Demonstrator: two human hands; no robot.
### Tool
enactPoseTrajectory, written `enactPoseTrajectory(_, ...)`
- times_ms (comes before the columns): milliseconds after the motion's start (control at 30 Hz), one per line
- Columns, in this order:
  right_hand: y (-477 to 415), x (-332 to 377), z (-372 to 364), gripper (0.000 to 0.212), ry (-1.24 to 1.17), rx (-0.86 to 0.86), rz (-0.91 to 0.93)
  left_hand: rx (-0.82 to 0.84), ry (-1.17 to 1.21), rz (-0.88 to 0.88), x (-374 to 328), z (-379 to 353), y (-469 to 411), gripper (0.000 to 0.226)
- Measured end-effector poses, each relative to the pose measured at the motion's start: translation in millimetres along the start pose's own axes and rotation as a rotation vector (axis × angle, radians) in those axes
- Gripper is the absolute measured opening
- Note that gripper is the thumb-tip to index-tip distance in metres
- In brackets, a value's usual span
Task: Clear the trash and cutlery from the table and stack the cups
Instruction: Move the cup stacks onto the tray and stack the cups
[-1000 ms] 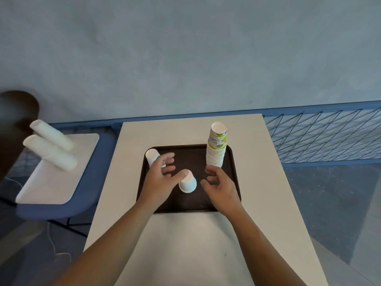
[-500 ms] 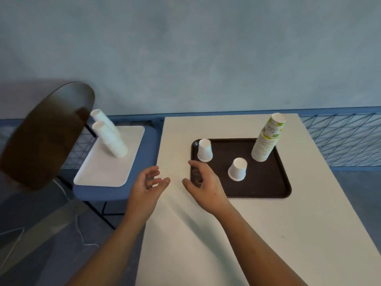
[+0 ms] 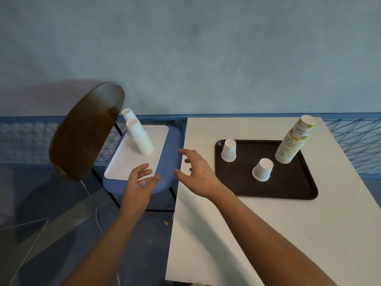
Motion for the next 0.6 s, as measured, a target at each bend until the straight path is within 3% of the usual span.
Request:
enactPoseTrajectory(200, -25.4, 10.4, -6.5, 0.068, 0.039, 0.076, 0.067, -0.059, -0.001, 0.047, 9.6, 11.4, -16.7, 0.051)
enactPoseTrajectory(600, -89.6, 16.4, -82.2, 0.075, 0.09, 0.158, -0.019, -0.027, -0.109, 0.117, 35.7, 30.3, -114.5, 0.061)
Point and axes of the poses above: each hand's wrist, its own y-axis away from the middle knuckle, its own z-axis out of the back of the hand, x = y × z, the point moved 6 cm from there along -y, towards the middle knuckle, and after that the axes turned 14 degrees about -x, right-handed, at the moved point
